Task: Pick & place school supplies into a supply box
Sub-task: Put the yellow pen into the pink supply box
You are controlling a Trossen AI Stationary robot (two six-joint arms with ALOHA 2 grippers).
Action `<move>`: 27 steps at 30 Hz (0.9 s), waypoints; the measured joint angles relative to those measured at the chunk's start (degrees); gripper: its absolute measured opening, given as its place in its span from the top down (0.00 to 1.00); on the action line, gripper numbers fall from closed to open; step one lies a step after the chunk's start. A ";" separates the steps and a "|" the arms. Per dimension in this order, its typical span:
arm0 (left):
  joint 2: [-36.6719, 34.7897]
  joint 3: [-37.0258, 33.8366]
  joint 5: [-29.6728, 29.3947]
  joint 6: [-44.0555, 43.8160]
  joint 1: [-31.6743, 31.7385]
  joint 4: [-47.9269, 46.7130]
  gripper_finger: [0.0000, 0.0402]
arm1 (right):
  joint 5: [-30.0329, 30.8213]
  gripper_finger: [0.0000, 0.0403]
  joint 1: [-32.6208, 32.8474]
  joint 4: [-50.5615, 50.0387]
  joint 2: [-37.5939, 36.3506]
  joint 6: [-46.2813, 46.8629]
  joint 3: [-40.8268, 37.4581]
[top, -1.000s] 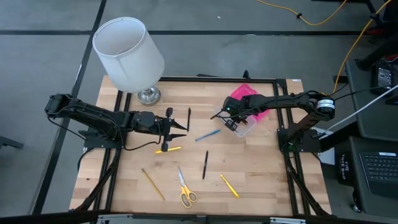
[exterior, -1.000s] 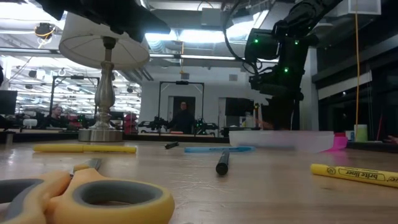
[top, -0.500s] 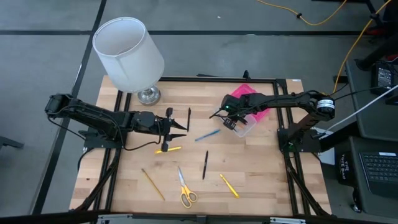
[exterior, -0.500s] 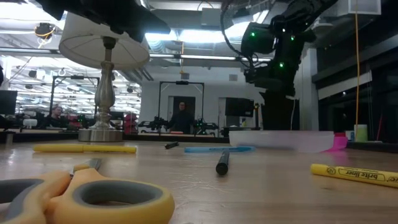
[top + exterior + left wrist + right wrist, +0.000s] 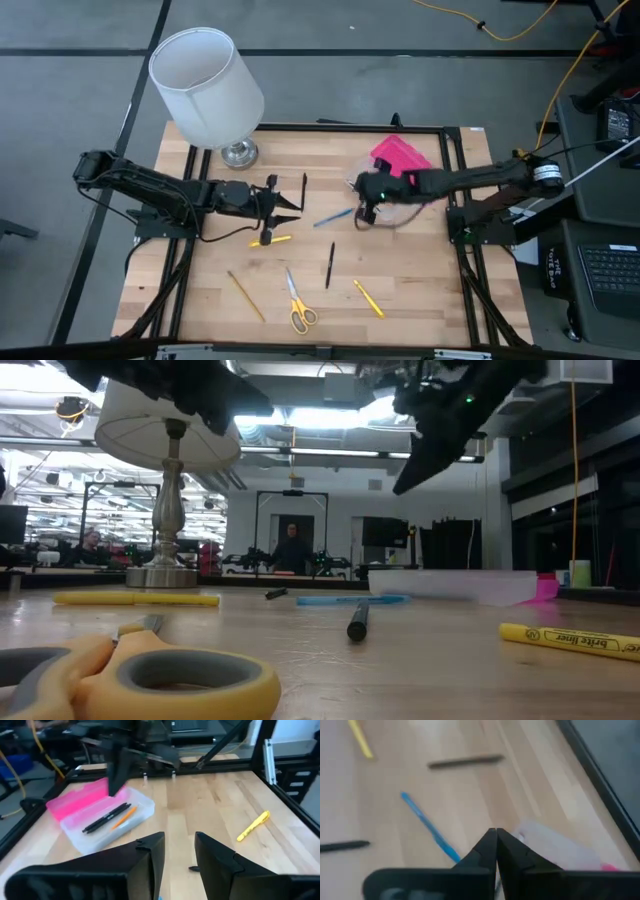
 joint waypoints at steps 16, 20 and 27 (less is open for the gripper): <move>8.12 13.26 -18.21 -18.04 -10.90 -23.45 0.75 | -0.97 0.97 4.29 33.53 -0.97 -10.39 -14.79; 13.36 19.19 -18.39 -23.02 -10.60 -33.66 0.75 | -5.53 0.99 4.22 37.52 -0.95 -12.13 -14.75; 20.32 27.31 -13.62 -30.90 -10.55 -48.51 0.75 | -9.81 0.93 4.20 37.03 -0.95 -11.81 -14.75</move>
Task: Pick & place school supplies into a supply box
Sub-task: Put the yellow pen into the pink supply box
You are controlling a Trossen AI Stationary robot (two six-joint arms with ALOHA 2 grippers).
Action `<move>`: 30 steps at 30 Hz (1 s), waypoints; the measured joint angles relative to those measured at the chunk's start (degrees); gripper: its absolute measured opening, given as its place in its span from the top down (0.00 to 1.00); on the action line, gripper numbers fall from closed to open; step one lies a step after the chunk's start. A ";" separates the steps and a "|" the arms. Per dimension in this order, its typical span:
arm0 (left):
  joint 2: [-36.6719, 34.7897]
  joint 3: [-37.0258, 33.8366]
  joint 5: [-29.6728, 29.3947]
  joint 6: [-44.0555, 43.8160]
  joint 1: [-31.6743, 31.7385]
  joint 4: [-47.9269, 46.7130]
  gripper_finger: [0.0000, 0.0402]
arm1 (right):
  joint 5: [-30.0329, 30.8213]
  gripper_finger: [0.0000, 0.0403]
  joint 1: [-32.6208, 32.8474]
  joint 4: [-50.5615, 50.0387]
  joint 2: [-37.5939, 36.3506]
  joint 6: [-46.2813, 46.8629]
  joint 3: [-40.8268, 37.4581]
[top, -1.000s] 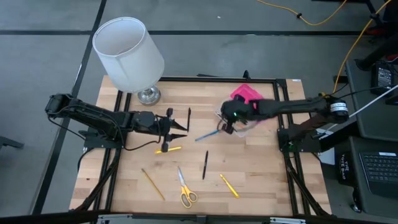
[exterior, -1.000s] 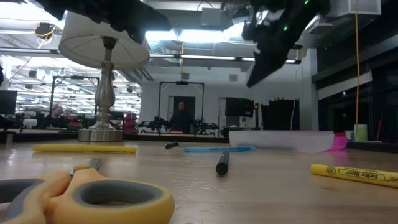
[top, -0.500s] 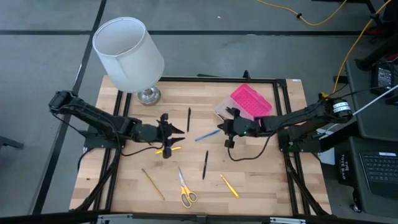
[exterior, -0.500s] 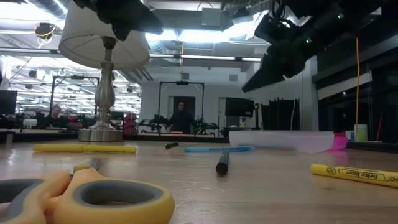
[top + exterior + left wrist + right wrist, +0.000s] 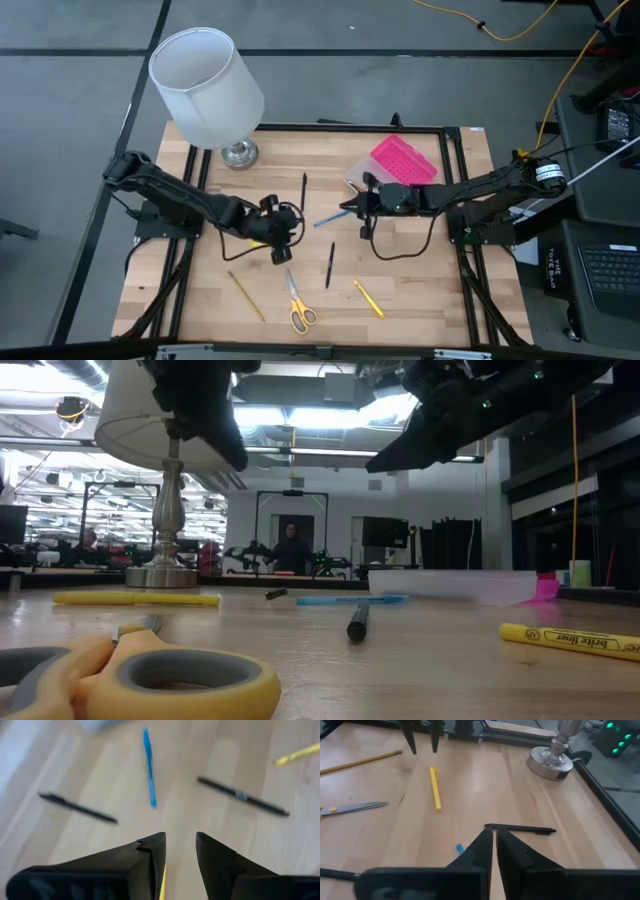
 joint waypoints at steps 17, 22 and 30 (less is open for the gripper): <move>6.52 1.61 11.79 -13.56 2.65 -13.09 0.75 | -0.54 0.98 0.02 -0.08 0.00 3.02 0.00; 9.24 1.61 12.00 -12.36 2.71 -13.58 0.75 | -0.52 0.94 0.02 -0.06 0.00 5.37 0.00; 15.75 1.61 12.90 -8.86 3.26 -16.10 0.75 | -0.54 0.92 0.17 -0.08 0.00 10.67 0.00</move>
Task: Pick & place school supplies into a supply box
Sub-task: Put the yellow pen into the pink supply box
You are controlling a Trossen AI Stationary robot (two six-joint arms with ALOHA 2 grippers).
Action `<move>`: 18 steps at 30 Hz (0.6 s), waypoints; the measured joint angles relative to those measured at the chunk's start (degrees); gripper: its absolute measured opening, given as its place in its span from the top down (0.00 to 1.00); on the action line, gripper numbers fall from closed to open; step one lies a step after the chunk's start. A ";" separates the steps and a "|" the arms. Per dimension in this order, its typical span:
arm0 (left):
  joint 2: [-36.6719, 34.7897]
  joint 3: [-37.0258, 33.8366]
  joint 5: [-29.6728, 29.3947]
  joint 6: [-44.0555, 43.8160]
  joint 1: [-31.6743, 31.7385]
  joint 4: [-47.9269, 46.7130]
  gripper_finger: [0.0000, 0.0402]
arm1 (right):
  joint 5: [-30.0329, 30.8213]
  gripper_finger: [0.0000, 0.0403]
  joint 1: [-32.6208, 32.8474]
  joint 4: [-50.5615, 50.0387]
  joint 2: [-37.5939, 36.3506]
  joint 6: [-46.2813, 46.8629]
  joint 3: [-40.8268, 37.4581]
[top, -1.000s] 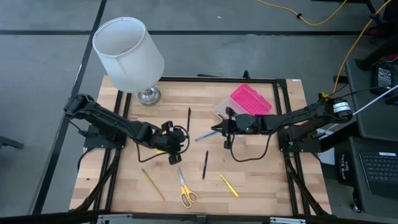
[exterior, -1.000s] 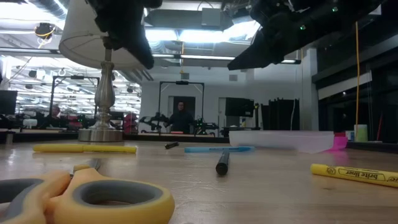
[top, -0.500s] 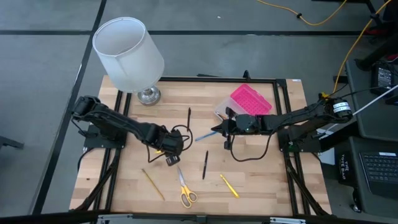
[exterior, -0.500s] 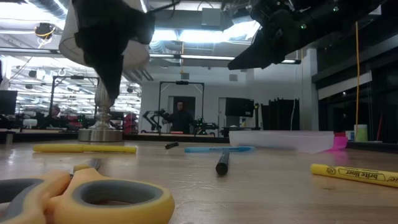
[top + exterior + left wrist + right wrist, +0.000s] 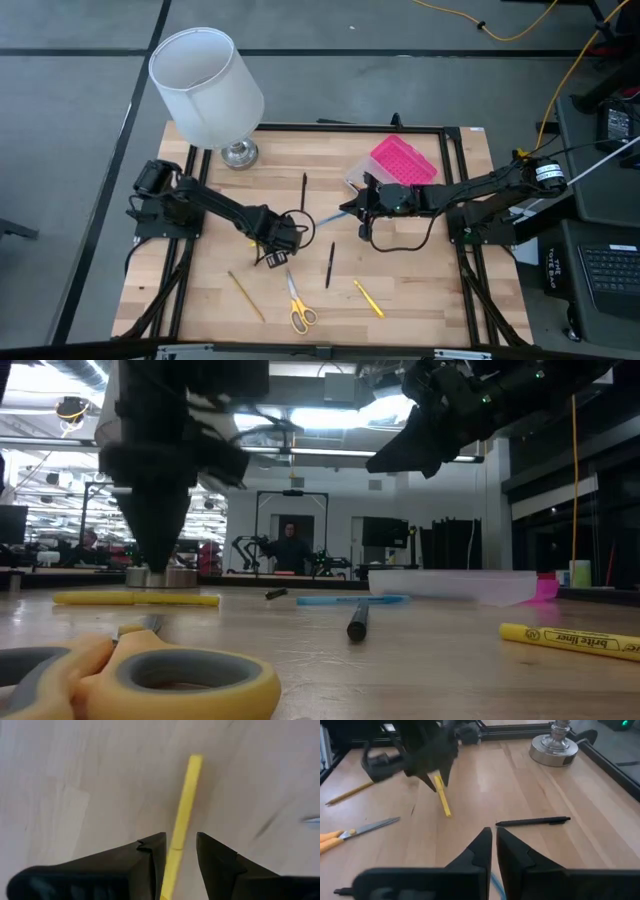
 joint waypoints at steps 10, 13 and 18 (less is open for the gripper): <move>5.62 0.09 4.34 5.03 0.13 -0.04 0.75 | 0.02 0.92 0.00 0.48 0.02 0.04 0.00; 5.84 0.04 4.22 5.02 0.13 0.00 0.75 | 0.02 0.92 0.00 0.47 0.04 0.06 0.00; 5.92 0.00 4.04 5.29 0.09 0.11 0.75 | 0.02 0.92 0.00 0.46 0.04 0.06 0.00</move>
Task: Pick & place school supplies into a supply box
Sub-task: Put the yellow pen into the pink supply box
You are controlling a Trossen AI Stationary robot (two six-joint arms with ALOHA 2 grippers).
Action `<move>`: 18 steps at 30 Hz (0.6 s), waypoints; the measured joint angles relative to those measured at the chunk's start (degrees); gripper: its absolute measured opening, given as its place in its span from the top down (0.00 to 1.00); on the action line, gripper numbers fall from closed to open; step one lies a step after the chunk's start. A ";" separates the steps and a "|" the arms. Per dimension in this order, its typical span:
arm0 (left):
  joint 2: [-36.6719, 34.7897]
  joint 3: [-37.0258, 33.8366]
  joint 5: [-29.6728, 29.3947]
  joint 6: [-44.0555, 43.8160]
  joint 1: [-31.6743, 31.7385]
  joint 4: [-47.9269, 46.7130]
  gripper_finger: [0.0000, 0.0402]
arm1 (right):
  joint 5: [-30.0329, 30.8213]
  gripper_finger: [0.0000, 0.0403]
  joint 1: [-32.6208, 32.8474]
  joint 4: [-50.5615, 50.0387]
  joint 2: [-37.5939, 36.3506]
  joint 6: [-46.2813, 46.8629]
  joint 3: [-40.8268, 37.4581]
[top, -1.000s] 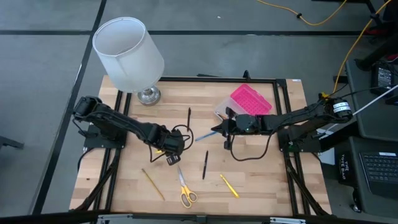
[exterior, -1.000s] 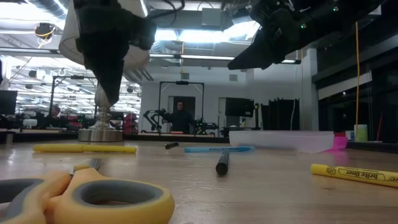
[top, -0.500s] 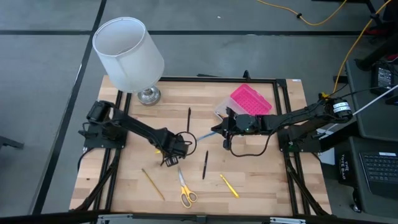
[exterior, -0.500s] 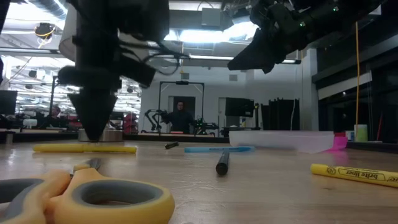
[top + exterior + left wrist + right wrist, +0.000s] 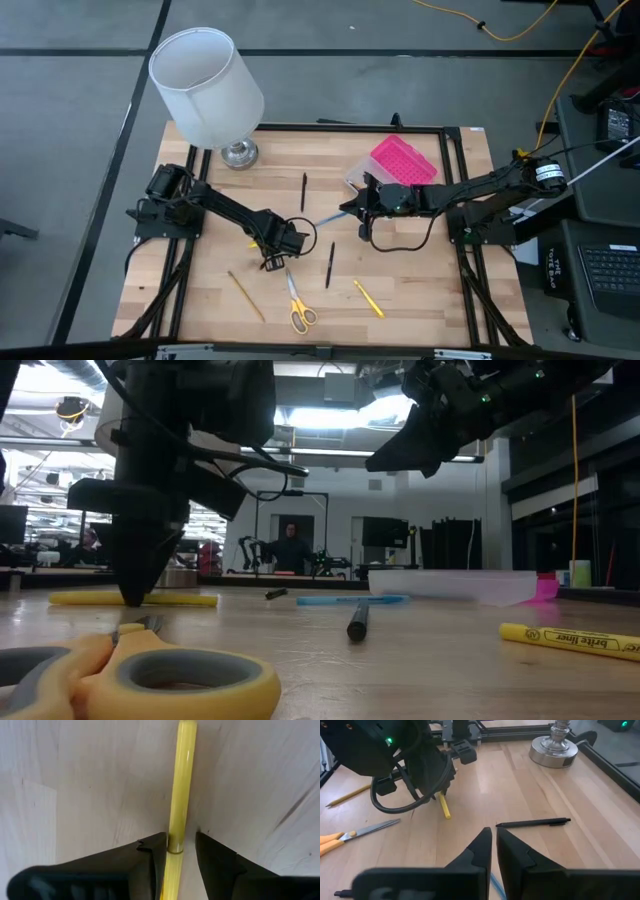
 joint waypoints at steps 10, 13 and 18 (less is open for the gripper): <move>0.08 -0.11 0.00 2.86 -0.13 0.44 0.79 | 0.00 0.92 0.00 -0.04 0.00 0.02 0.00; 0.10 -0.11 0.48 2.86 -0.13 0.58 0.85 | 0.00 0.92 0.00 -0.04 0.00 0.02 0.00; 0.09 -0.13 0.37 2.92 -0.13 0.33 0.97 | 0.00 0.92 0.01 -0.04 0.00 0.02 0.00</move>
